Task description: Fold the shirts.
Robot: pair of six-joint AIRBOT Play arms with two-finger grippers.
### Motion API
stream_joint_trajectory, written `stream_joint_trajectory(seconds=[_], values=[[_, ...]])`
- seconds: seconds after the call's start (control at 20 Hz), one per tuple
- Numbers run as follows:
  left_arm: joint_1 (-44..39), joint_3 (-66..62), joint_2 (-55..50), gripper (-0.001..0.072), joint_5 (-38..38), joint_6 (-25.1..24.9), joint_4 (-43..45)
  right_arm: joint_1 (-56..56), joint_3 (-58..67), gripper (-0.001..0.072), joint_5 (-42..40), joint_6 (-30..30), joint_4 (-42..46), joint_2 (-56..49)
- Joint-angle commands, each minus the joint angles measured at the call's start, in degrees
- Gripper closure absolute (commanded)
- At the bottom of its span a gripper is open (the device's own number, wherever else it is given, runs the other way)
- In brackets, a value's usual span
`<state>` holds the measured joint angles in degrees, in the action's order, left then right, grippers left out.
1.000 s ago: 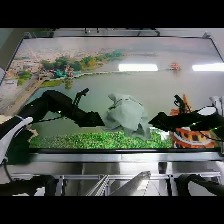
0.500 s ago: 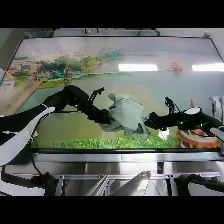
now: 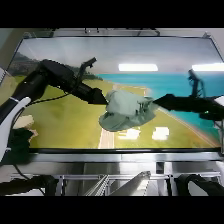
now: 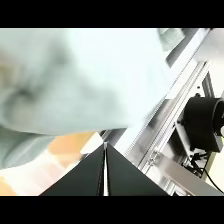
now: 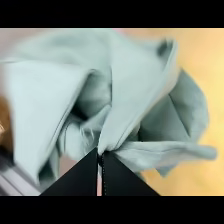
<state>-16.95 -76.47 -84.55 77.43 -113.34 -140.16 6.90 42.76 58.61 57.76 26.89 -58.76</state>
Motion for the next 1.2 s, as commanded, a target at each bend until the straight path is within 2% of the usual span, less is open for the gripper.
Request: stream_joint_trajectory(seconds=[0.0,0.05,0.1,0.2,0.4,0.45,0.5,0.55,0.85,1.05,1.15], values=[[0.24,-0.57,4.44,0.0583,-3.04,0.46,-0.11,2.05,5.81,0.0694,2.36,1.92,-2.21,13.46],[-0.72,-0.57,4.48,0.0426,-4.31,0.5,-0.17,1.99,6.97,0.0694,3.3,2.01,-5.03,15.98],[-1.79,-0.57,4.22,0.0391,-4.81,0.5,-0.31,1.84,7.85,0.0694,3.63,1.68,-8.13,18.27],[-4.57,-0.57,2.82,0.0391,-5.07,0.48,-0.31,1.6,8.55,0.0694,3.23,1.33,-9.11,21.75],[-9.77,-0.57,-3.56,0.0378,-5.05,0.46,-0.28,1.57,7.96,0.0694,5.55,8.55,6.93,19.54],[-10.73,-0.57,-5.4,0.0248,-5.51,0.46,-0.31,1.6,7.28,0.0694,5.9,9.55,10.19,18.27],[-11.58,-0.57,-7.26,0.0019,-5.88,0.48,-0.37,1.57,6.62,0.0694,5.97,9.99,12.15,16.98],[-12.37,-0.57,-9.35,-0.0011,-6.25,0.66,-0.46,1.57,5.92,0.0694,6.21,9.97,12.61,15.58],[-14.14,-0.57,-20.33,-0.0011,-4.59,2.78,-0.35,1.6,4.98,0.0693,5.92,8.2,12.61,11.43],[-13.62,-0.59,-23.74,0.0008,-7.08,4.57,-0.48,1.6,4.98,0.0693,5.9,8.04,12.59,11.47],[-14.08,-0.59,-24.61,0.0206,-7.98,4.55,-0.57,1.6,4.98,0.0694,5.86,8.02,12.61,11.47]])
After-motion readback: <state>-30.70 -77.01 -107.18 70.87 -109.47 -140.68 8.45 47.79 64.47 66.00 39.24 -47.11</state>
